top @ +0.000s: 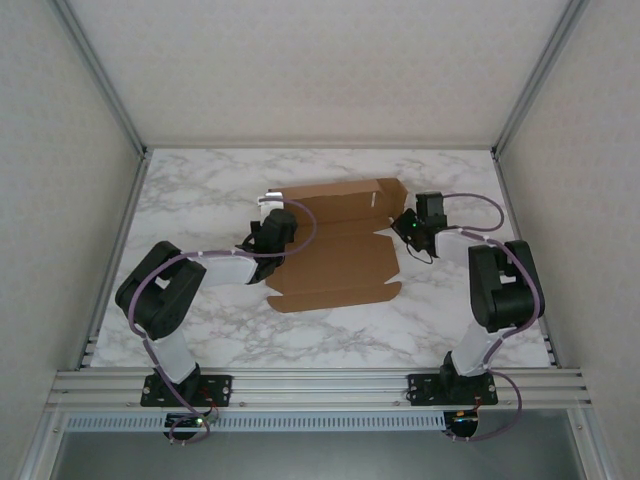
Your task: Fold the paper box
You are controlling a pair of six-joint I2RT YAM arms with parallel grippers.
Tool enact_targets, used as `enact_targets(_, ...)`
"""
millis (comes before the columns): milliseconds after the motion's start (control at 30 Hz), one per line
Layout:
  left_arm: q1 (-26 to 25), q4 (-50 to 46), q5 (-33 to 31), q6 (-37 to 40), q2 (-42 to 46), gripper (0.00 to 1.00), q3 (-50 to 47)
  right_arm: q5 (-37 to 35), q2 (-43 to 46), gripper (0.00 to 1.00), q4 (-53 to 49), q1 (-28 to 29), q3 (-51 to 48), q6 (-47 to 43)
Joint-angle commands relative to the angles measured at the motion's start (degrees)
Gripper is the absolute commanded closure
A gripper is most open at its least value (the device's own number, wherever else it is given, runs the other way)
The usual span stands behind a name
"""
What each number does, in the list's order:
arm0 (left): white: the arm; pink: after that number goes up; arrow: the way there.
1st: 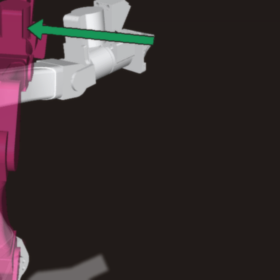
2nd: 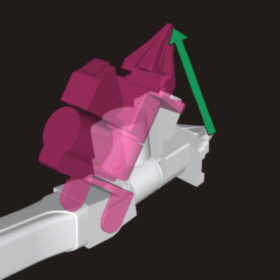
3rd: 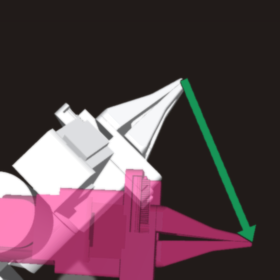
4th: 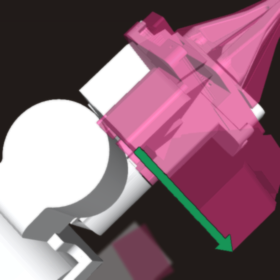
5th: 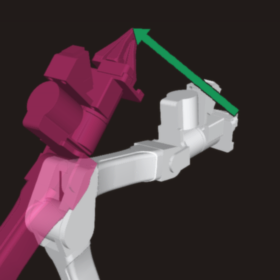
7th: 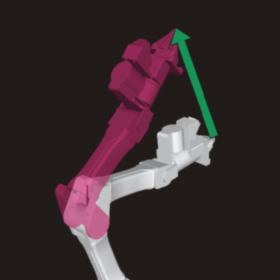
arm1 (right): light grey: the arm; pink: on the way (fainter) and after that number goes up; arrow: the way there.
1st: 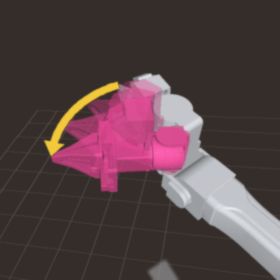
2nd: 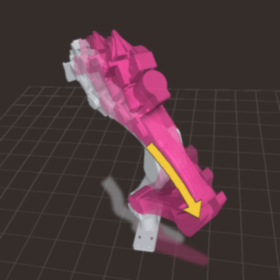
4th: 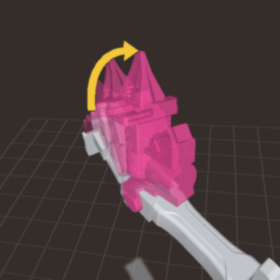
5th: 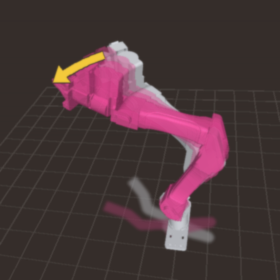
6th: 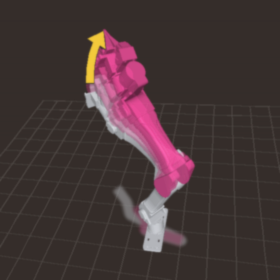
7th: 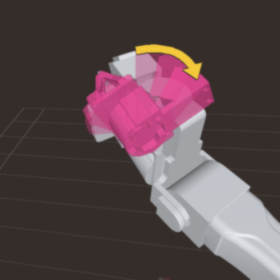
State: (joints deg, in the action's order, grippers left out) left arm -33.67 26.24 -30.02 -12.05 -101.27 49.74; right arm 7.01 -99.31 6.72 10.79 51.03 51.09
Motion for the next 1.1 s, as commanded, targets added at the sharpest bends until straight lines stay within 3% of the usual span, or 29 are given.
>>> enact_targets(0, -0.34, -1.19, -0.32, -1.39, 0.82, 1.00, 1.59, 1.52, -0.92, 1.00, 6.57, 0.24, -2.48, 5.14)
enact_targets(367, -0.34, -1.72, 0.54, -2.54, 0.79, 1.00, 1.94, 4.85, -5.54, 1.00, 23.05, 2.39, -7.87, 18.76)
enact_targets(633, -0.52, -1.88, 0.69, -2.54, 0.88, 1.00, 1.95, 5.03, -6.52, 1.00, 26.93, 5.17, -7.22, 24.74)
enact_targets(733, -0.55, -2.20, 0.41, -2.21, 1.07, 1.00, 2.11, 4.78, -3.97, 1.00, 25.37, 5.59, -7.79, 22.46)
enact_targets(900, -0.57, -2.83, -0.25, -1.96, 0.90, 1.00, 2.56, 1.34, 3.68, 1.00, 3.85, 5.68, -4.00, 7.94)
enact_targets(1067, -0.54, -2.95, -0.38, -2.62, 0.68, 1.00, 2.65, 2.48, 7.19, 1.00, 2.94, 5.90, -7.45, 6.08)
